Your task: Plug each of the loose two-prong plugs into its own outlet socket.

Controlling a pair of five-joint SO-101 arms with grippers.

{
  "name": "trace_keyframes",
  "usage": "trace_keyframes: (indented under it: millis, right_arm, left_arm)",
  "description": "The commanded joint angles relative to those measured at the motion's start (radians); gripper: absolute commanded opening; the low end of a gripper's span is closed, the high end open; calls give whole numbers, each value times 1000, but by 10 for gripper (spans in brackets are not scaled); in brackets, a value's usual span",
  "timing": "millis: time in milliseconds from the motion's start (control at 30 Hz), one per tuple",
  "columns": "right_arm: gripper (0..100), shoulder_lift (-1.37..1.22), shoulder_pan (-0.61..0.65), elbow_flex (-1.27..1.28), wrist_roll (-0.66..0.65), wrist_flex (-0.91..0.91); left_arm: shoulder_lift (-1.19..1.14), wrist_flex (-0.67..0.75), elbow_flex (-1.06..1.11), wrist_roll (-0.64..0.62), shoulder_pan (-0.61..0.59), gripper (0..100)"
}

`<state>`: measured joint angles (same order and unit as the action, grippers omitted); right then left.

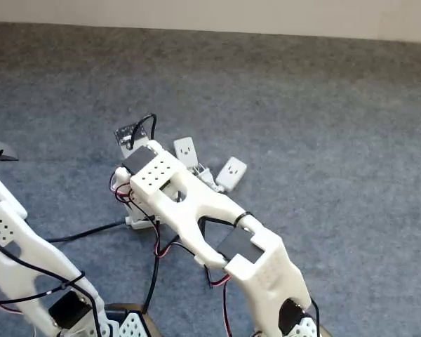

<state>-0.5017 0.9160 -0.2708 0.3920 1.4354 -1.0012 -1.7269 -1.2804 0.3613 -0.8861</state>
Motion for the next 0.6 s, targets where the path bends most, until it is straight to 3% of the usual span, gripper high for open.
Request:
trace_keyframes:
  millis: [0,233,467,567]
  right_arm:
    - [50,27,-8,-15,3,-1]
    - [7,24,-19,-12,-11,2]
    - [6,64,-177,-168,-428,231]
    - [6,114,-225,-291,-600,331]
  left_arm:
    - [10,11,-38,9,-10,368]
    - [10,11,-38,9,-10,368]
    - [13,3,-44,9,-5,368]
    - [21,-17,-45,69,22,368]
